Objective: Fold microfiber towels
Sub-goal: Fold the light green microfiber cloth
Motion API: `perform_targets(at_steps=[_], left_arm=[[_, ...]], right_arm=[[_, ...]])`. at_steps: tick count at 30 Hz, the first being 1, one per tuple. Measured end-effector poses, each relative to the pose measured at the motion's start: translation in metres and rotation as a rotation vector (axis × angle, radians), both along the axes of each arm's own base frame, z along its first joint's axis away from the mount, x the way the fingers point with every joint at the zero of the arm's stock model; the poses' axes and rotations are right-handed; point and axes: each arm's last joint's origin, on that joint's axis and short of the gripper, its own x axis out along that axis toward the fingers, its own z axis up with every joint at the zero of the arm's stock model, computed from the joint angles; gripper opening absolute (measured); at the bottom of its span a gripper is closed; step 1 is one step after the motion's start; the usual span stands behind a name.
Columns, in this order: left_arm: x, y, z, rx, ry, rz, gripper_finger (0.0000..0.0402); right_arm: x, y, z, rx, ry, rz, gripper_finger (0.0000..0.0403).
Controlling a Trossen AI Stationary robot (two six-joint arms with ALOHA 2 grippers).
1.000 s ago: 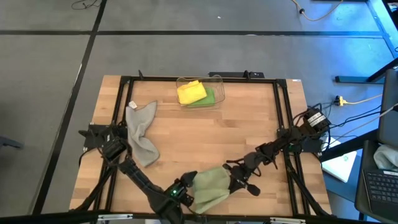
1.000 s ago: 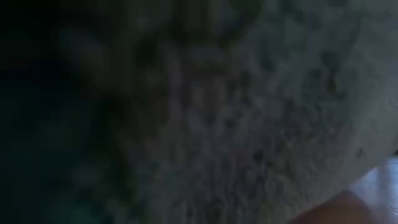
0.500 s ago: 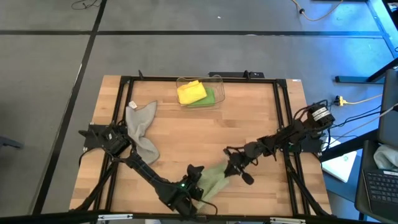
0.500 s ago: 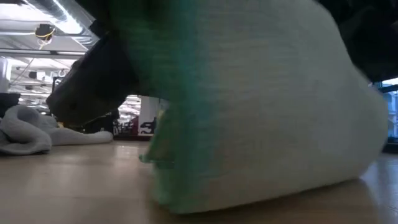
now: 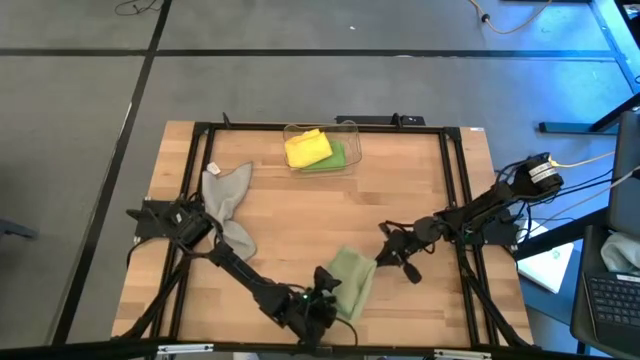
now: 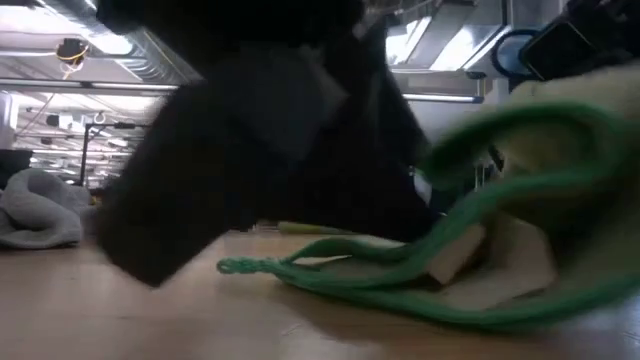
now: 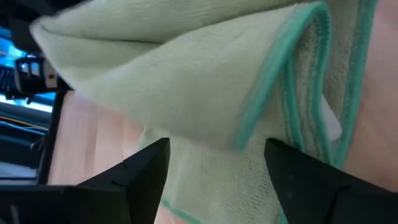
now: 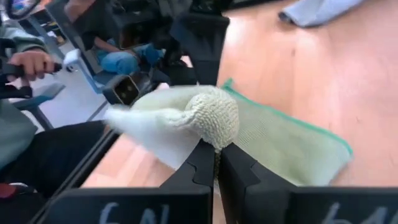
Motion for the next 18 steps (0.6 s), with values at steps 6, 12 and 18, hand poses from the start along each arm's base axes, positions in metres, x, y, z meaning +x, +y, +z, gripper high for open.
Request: perform_targets(at_steps=[6, 12, 18], left_arm=[[0.0028, 0.0064, -0.0029, 0.005, -0.008, 0.014, 0.0259], [0.0033, 0.0073, -0.0030, 0.006, -0.008, 0.015, 0.0259], [0.0039, 0.0070, -0.0025, 0.001, -0.015, 0.016, 0.0259]], right_arm=[[-0.0024, -0.0012, -0.0028, 0.007, 0.017, -0.015, 0.0010], [-0.0008, -0.0039, -0.0020, -0.018, -0.002, -0.115, 0.0010], [0.0003, -0.0065, -0.0017, -0.034, -0.010, -0.212, 0.0010]])
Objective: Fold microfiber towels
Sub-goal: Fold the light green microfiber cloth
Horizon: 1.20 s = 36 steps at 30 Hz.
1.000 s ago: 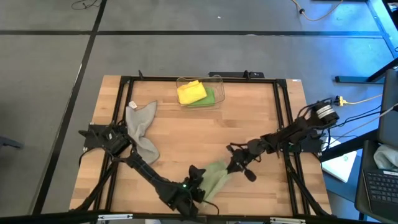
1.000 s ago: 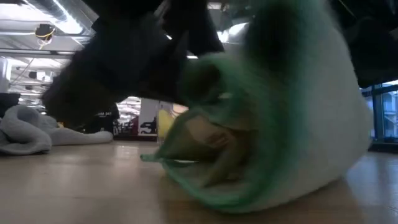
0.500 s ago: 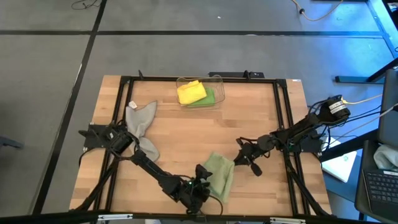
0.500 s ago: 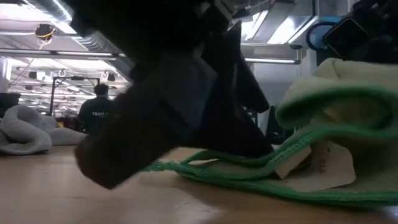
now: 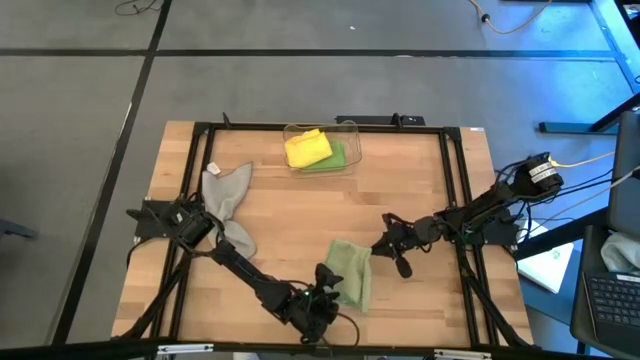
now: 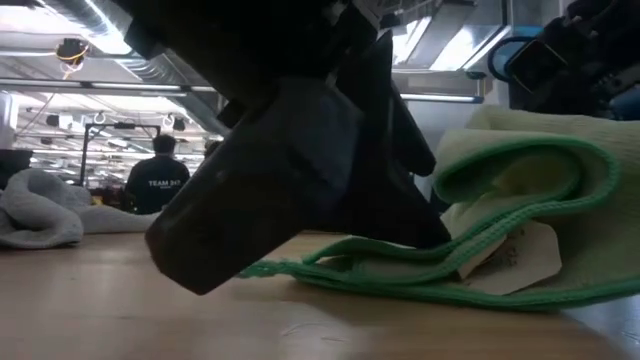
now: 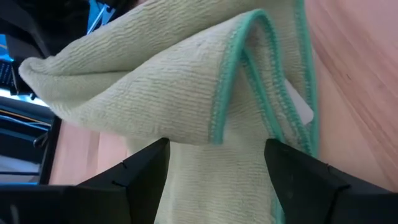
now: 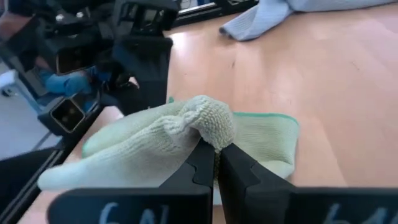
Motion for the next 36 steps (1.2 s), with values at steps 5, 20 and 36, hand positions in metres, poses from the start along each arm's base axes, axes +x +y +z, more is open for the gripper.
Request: perform_targets(at_steps=[5, 20, 36], left_arm=[[0.001, 0.001, 0.000, 0.001, 0.001, 0.002, 0.0259], [0.002, 0.000, 0.002, 0.009, -0.035, 0.015, 0.0259], [-0.017, -0.022, 0.006, 0.179, -0.122, 0.069, 0.0259]], right_arm=[[0.006, 0.002, 0.006, 0.056, -0.008, -0.028, 0.0010], [0.052, 0.014, 0.010, -0.060, 0.145, -0.173, 0.0010], [0.104, 0.022, 0.013, -0.123, 0.092, -0.168, 0.0014]])
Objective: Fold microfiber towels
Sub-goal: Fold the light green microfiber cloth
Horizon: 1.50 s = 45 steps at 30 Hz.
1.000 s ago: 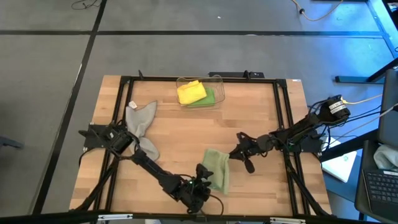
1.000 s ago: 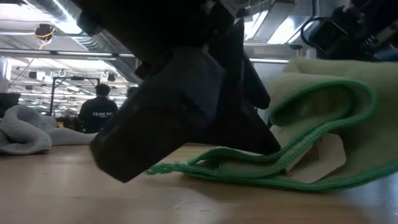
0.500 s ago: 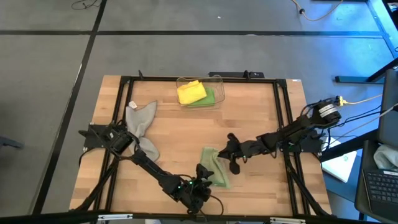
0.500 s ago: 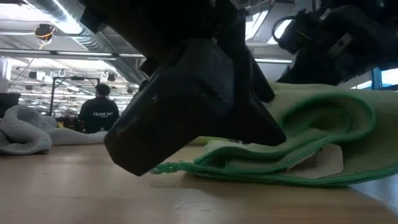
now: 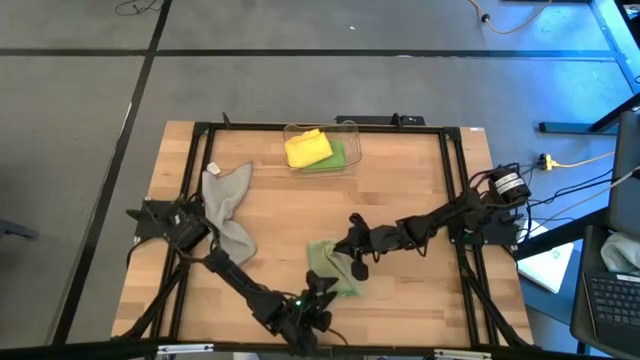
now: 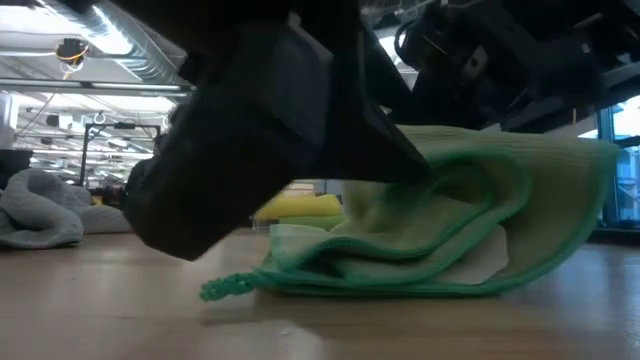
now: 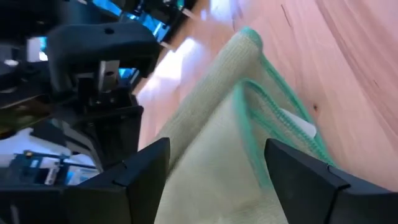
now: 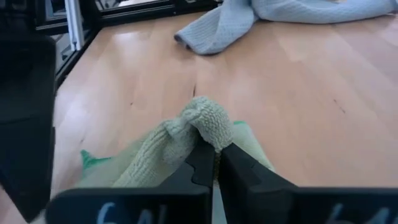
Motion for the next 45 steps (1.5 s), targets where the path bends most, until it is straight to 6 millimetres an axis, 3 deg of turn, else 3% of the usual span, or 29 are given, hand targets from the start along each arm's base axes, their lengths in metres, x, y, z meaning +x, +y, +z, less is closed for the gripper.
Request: perform_targets(at_steps=[10, 14, 23, 30, 33, 36, 39, 42, 45], left_arm=[[-0.019, -0.019, 0.004, 0.112, -0.094, 0.058, 0.0259], [-0.023, -0.024, 0.004, 0.080, -0.144, 0.079, 0.0259], [-0.031, -0.028, 0.008, -0.315, -0.588, 0.282, 0.0259], [-0.042, -0.027, 0.026, -0.942, -0.615, 0.389, 0.0259], [-0.049, -0.034, 0.022, -1.019, -0.560, 0.389, 0.0255], [-0.053, -0.037, 0.018, -1.070, -0.366, 0.386, 0.0229], [-0.044, -0.018, 0.011, -1.078, -0.182, 0.476, 0.0177], [-0.034, 0.003, 0.010, -1.020, -0.155, 0.531, 0.0107], [-0.029, 0.008, 0.026, -0.972, -0.179, 0.459, 0.0039]], right_arm=[[0.003, -0.005, 0.003, 0.031, -0.034, -0.041, 0.0018], [0.003, -0.006, 0.003, 0.021, -0.039, -0.058, 0.0019], [0.002, -0.004, 0.002, -0.029, -0.026, 0.037, 0.0019], [0.002, -0.002, 0.002, -0.103, -0.028, 0.122, 0.0019], [0.002, -0.002, 0.002, -0.154, -0.039, 0.144, 0.0019], [0.002, -0.002, 0.002, -0.175, -0.044, 0.170, 0.0019], [0.002, -0.003, 0.005, -0.180, -0.055, 0.197, 0.0019], [0.002, -0.004, 0.010, -0.167, -0.074, 0.215, 0.0017], [0.002, -0.006, 0.015, -0.155, -0.088, 0.230, 0.0013]])
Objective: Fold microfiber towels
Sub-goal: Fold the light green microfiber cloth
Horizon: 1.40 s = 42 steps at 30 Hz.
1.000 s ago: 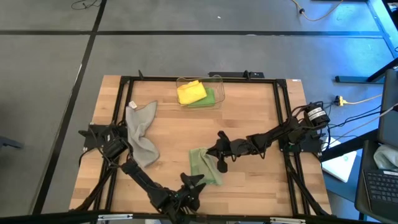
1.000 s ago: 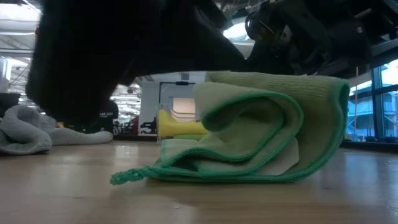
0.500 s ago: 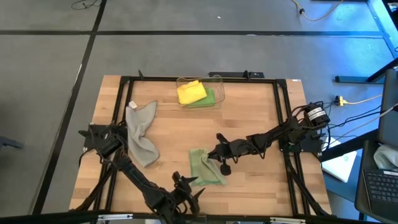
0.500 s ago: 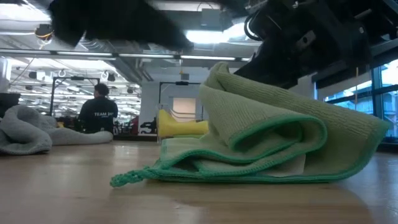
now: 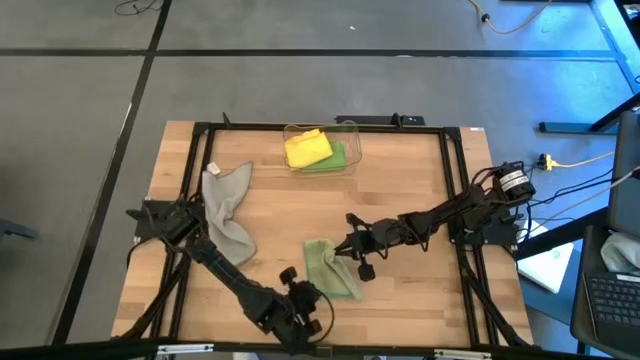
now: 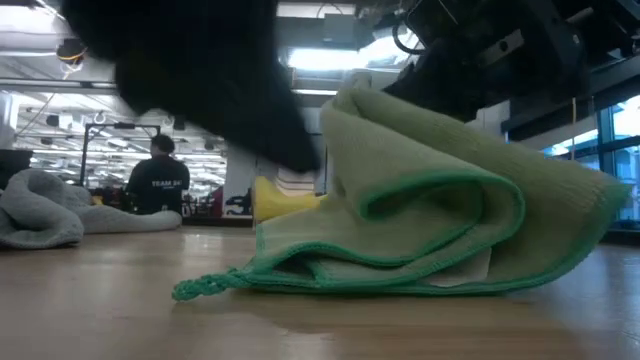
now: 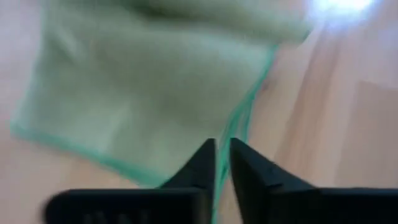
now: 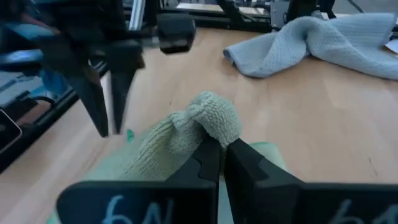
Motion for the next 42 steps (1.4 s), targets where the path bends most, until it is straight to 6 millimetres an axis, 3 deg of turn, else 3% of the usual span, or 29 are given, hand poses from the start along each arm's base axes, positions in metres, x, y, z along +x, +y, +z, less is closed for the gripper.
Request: perform_targets(at_steps=[2, 9, 20, 27, 35, 42], left_arm=[[0.001, 0.003, 0.009, 0.052, 0.008, -0.047, 0.0011], [0.001, 0.020, 0.009, 0.213, 0.119, -0.085, 0.0004], [0.000, 0.044, -0.019, 0.250, 0.208, -0.098, 0.0001], [0.001, 0.050, -0.038, 0.239, 0.107, -0.095, 0.0001], [0.016, 0.052, -0.037, 0.222, -0.043, -0.140, 0.0001], [0.019, 0.057, -0.037, 0.229, -0.045, -0.131, 0.0001]], right_arm=[[-0.001, -0.001, 0.004, 0.004, -0.011, 0.003, 0.0013], [-0.002, -0.008, 0.016, 0.013, -0.039, -0.015, 0.0016], [-0.002, -0.009, 0.014, 0.006, -0.021, -0.026, 0.0015], [0.000, -0.016, 0.015, 0.017, -0.034, -0.103, 0.0016], [0.009, -0.037, 0.000, 0.108, 0.008, -0.211, 0.0016], [0.017, -0.039, -0.012, 0.197, -0.039, -0.245, 0.0016]])
